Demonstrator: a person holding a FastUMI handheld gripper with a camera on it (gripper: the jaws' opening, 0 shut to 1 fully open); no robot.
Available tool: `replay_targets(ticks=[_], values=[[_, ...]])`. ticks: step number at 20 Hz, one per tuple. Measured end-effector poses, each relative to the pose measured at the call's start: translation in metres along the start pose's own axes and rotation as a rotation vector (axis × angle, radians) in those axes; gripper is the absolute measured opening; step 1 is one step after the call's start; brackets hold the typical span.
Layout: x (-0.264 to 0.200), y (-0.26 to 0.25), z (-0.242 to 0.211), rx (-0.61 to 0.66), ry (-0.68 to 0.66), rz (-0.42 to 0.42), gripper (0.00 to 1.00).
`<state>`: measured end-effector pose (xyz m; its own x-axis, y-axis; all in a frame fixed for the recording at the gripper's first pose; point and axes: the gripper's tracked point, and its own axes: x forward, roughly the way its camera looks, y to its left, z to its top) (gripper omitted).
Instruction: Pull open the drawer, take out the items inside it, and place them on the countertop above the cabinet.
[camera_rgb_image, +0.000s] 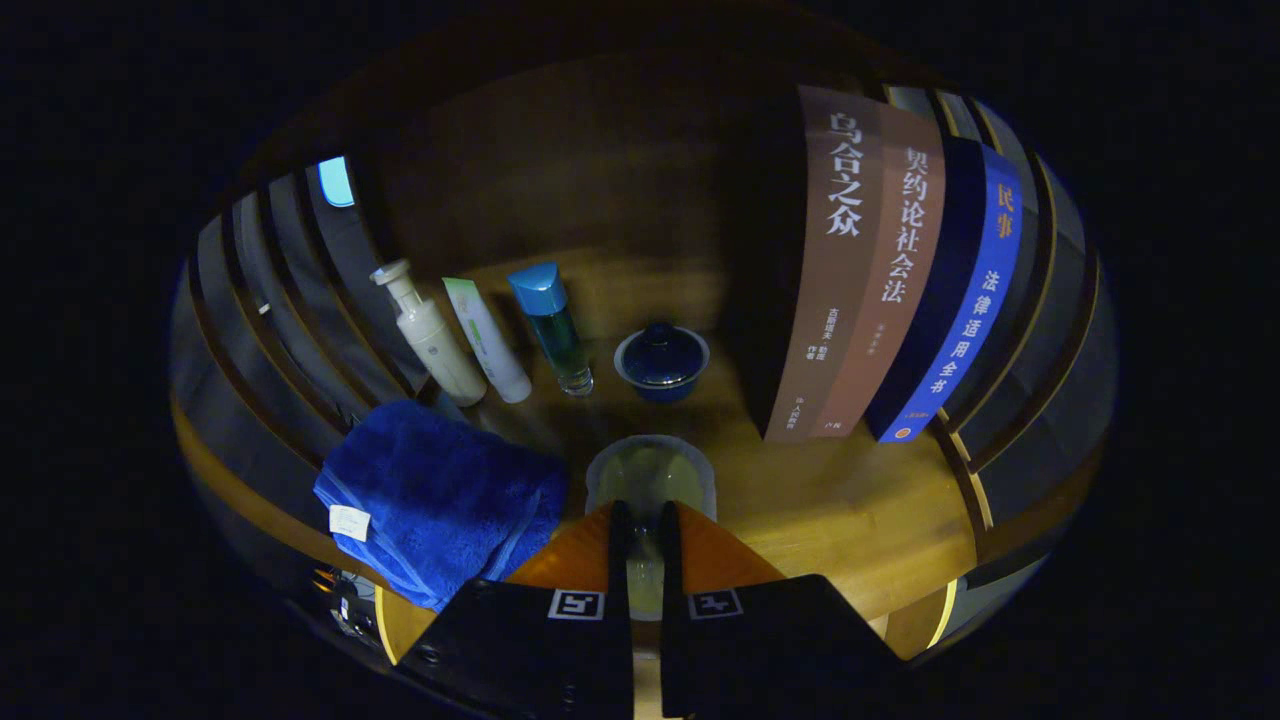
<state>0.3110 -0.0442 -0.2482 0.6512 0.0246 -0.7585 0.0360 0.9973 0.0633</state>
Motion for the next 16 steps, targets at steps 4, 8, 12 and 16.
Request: replay_targets(ticks=[4,8,12,16], values=[[0.009,-0.005,-0.002,0.007,0.019,-0.011,0.23],[0.014,-0.003,-0.002,0.008,0.016,0.005,0.57],[0.01,-0.005,-0.001,0.002,-0.002,0.001,1.0],[-0.004,0.0,-0.003,-0.006,-0.028,0.009,1.0]])
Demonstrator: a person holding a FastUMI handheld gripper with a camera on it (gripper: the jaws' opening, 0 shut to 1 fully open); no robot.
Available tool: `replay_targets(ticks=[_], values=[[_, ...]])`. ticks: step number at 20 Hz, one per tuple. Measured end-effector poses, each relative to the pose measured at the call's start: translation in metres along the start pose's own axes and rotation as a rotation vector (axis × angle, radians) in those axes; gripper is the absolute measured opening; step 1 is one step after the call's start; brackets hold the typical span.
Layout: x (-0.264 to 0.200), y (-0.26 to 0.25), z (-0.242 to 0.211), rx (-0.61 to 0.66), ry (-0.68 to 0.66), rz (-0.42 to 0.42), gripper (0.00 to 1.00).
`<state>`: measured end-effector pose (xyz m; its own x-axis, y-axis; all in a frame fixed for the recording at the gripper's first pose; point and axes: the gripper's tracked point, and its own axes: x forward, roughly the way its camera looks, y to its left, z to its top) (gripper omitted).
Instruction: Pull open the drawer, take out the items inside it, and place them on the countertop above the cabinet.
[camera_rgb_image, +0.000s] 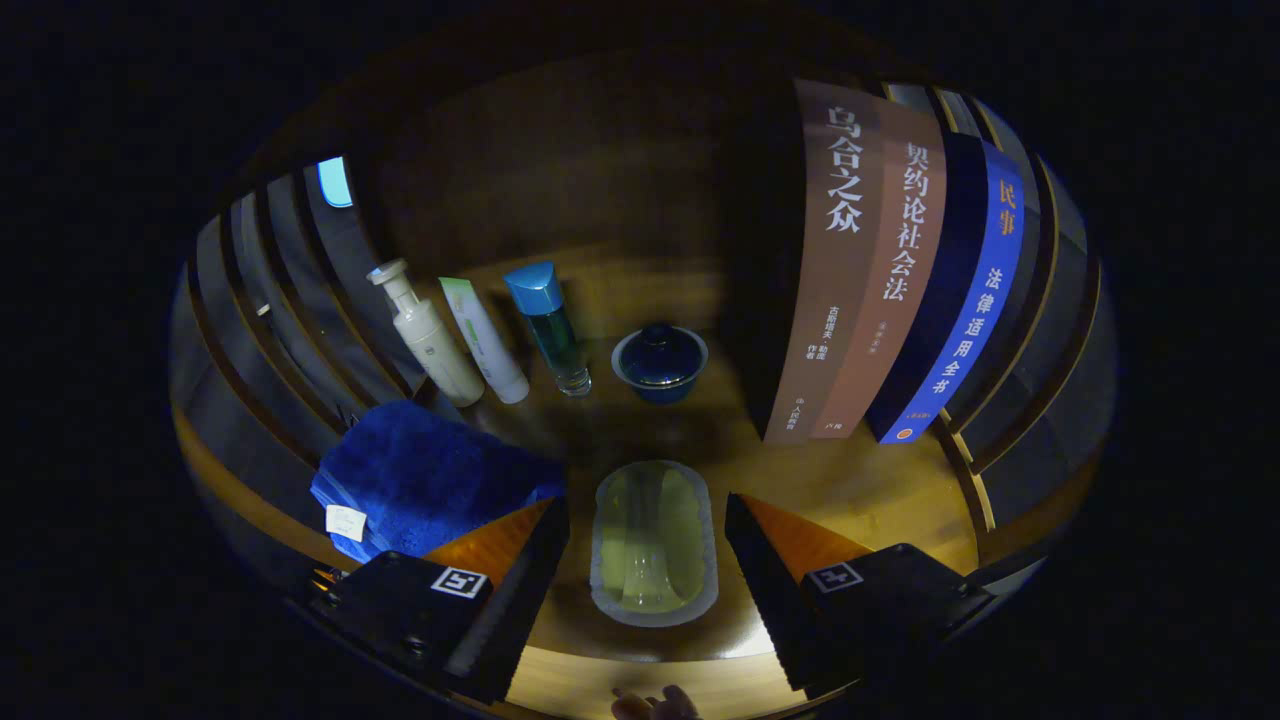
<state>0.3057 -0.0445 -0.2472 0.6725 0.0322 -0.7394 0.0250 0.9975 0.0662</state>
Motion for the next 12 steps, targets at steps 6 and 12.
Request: replay_targets(ticks=[6,12], values=[[-0.05,0.011,-0.022,-0.027,-0.071,0.005,1.0],[-0.149,0.018,-0.053,-0.06,-0.256,0.009,1.0]])
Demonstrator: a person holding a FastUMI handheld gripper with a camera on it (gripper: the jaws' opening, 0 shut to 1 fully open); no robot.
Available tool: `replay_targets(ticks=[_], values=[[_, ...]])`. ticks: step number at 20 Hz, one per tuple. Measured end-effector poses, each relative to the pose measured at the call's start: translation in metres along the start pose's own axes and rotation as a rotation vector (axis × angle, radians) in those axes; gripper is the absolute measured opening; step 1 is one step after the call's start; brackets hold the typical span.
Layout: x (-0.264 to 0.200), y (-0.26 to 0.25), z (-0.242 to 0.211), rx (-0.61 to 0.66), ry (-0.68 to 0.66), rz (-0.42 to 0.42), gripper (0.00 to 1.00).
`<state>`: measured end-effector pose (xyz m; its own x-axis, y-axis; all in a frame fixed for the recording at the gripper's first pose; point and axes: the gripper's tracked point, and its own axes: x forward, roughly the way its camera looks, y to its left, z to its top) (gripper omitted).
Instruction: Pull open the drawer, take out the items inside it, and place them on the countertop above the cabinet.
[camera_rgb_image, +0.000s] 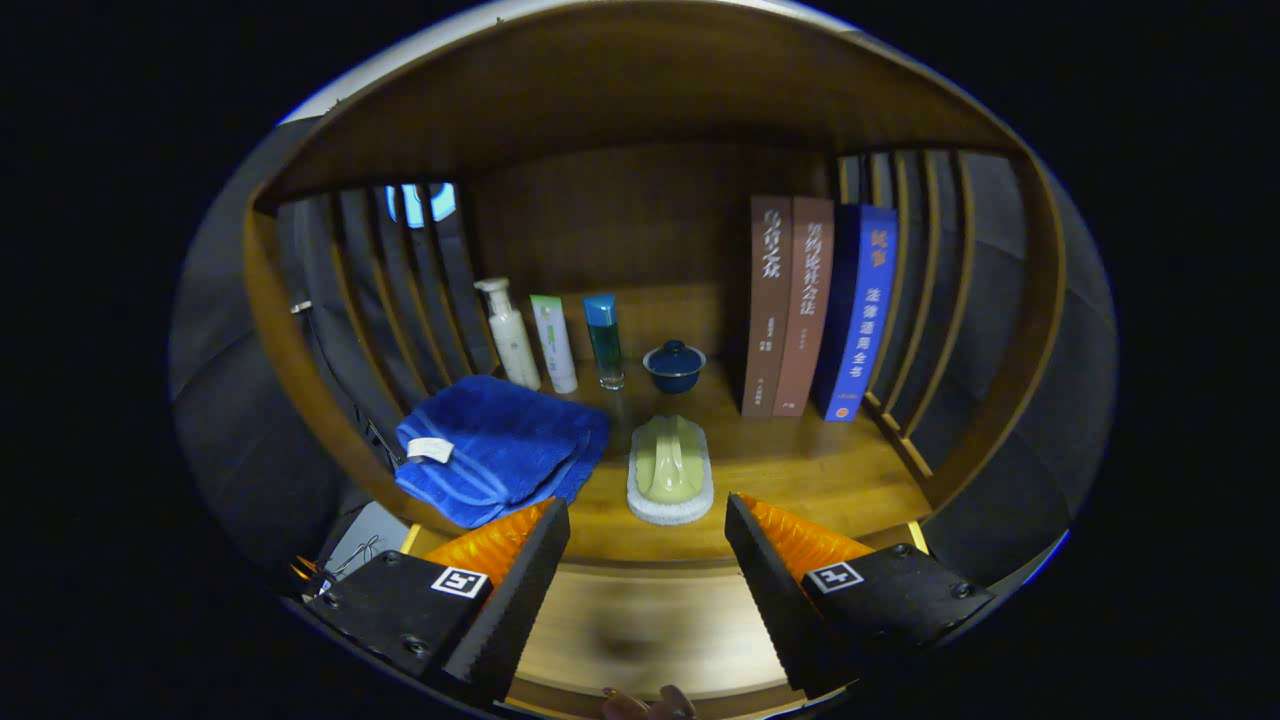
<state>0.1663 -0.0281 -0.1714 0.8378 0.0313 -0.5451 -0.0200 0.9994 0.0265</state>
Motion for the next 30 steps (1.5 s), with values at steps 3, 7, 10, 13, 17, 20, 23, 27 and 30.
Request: replay_targets(ticks=[3,7,10,13,17,20,23,27,30], values=[[-0.062,0.002,-0.008,0.002,-0.144,0.0,1.0],[-0.127,0.002,-0.042,0.015,-0.276,-0.012,0.99],[-0.158,0.004,-0.073,0.02,-0.373,0.008,0.99],[-0.189,0.002,-0.109,0.015,-0.451,-0.011,0.99],[-0.176,0.003,-0.169,0.016,-0.44,-0.033,0.99],[-0.155,0.004,-0.202,0.015,-0.402,-0.038,0.99],[-0.121,-0.002,-0.224,-0.012,-0.378,-0.056,0.99],[-0.098,-0.006,-0.229,0.02,-0.35,-0.072,0.99],[-0.094,-0.004,-0.228,0.016,-0.35,-0.07,0.99]])
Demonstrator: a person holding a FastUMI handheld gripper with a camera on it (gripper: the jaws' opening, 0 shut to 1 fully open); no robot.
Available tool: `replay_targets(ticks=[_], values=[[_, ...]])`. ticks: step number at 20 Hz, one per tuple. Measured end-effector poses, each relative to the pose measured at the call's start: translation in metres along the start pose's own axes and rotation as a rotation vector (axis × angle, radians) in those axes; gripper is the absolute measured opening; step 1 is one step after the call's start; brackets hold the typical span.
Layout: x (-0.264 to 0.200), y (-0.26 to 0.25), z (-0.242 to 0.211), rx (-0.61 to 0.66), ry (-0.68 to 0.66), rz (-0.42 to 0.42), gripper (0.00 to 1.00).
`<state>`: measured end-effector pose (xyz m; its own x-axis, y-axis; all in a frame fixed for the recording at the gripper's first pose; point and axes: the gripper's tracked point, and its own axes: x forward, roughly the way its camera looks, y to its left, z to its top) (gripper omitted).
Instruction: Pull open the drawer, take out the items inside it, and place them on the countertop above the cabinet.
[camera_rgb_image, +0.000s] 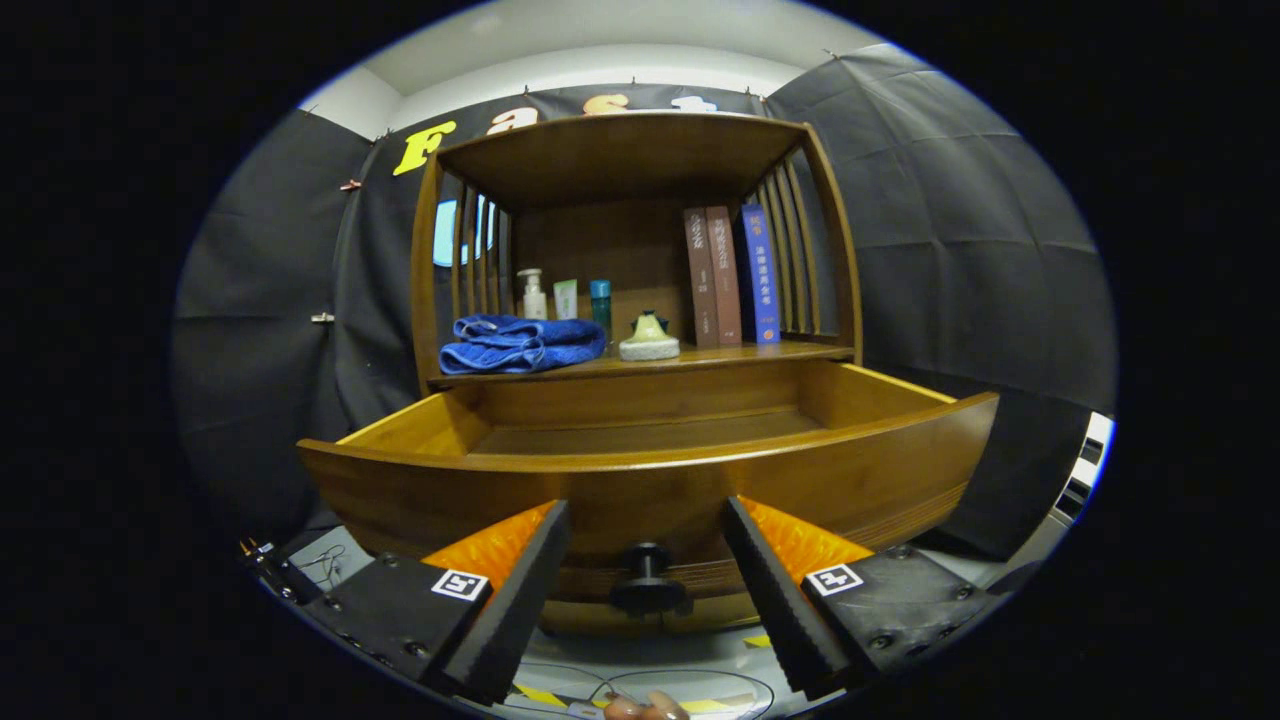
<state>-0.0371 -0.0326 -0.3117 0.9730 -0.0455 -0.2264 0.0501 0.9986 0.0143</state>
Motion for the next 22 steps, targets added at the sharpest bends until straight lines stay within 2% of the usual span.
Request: replay_targets(ticks=[8,22], values=[[0.023,0.002,0.006,-0.015,0.009,-0.01,0.99],[0.132,0.003,0.025,-0.019,-0.012,-0.012,0.99]])
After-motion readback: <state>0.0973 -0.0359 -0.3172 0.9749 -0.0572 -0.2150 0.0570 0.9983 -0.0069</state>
